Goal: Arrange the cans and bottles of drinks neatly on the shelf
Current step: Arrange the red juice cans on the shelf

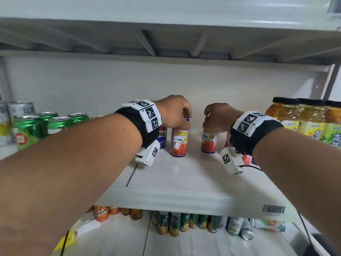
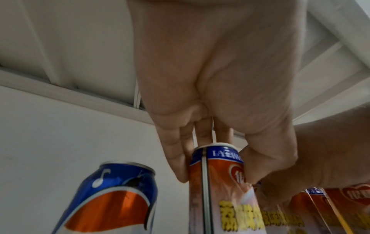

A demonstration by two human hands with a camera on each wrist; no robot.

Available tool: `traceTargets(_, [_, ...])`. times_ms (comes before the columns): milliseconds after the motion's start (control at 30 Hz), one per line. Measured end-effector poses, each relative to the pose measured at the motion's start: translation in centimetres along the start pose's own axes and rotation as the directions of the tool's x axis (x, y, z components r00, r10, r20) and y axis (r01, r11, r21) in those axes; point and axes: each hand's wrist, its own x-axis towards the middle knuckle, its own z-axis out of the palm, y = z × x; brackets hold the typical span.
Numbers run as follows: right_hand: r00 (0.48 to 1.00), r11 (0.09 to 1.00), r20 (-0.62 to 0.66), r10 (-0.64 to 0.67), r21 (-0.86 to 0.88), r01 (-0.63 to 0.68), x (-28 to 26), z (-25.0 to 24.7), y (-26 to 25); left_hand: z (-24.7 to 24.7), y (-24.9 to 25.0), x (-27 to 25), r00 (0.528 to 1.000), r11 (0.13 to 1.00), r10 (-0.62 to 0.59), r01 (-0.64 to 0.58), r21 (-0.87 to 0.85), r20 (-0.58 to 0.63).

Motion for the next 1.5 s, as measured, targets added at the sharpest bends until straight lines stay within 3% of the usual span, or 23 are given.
traceTargets(133, [0.999,0.999,-0.028,-0.021,0.047,0.022,-0.3,0.0,0.3,-0.1,0.0,-0.4,1.000,1.000,-0.016,0.016,0.009,0.002])
traceTargets(233, [0.998,0.991,-0.066,-0.023,0.130,0.031,-1.6,-1.1,0.3,-0.4,0.6,-1.3,0.997,1.000,0.017,-0.019,-0.025,-0.076])
traceTargets(367, [0.983,0.959,-0.185,0.011,0.280,0.042,-4.9,-3.5,0.2,-0.8,2.0,-3.0,0.974,0.980,0.108,-0.139,-0.144,-0.201])
traceTargets(433, [0.970,0.934,-0.240,0.043,0.354,0.046,-6.9,-4.7,0.0,-0.8,2.6,-4.0,0.975,0.958,0.113,-0.158,-0.239,-0.191])
traceTargets(667, [0.911,0.739,-0.326,0.251,0.673,0.037,-13.4,-6.7,-1.8,0.9,5.1,-6.6,0.994,0.845,0.108,-0.103,-0.525,-0.021])
traceTargets(800, [0.880,0.629,-0.356,0.315,0.772,0.087,-15.7,-5.8,-2.6,1.6,6.4,-7.8,0.989,0.761,0.124,-0.148,-0.631,-0.082])
traceTargets(867, [0.873,0.599,-0.328,0.361,0.799,0.052,-16.5,-5.2,-2.5,1.8,6.6,-8.1,0.987,0.783,0.087,-0.151,-0.604,-0.135])
traceTargets(933, [0.895,0.505,-0.213,0.392,0.863,-0.015,-17.0,-4.6,-2.4,1.9,6.7,-8.4,0.985,0.805,0.048,-0.137,-0.578,-0.168])
traceTargets(1033, [0.938,0.378,-0.091,0.335,0.925,-0.046,-17.5,-3.8,-2.5,2.2,6.9,-8.7,0.984,0.788,0.034,-0.135,-0.601,-0.177])
traceTargets(1167, [0.948,0.346,-0.085,0.306,0.938,-0.027,-17.7,-4.0,-2.4,2.5,6.9,-9.1,0.987,0.751,0.036,-0.129,-0.648,-0.156])
traceTargets(1367, [0.974,0.214,-0.066,0.216,0.977,0.019,-17.0,-4.3,-1.3,2.6,7.6,-8.9,1.000,0.687,-0.001,-0.022,-0.726,-0.031])
traceTargets(1500, [0.990,0.189,-0.050,0.132,0.982,0.024,-15.8,-4.2,0.0,2.8,8.2,-8.4,0.997,0.690,-0.039,-0.026,-0.723,-0.073])
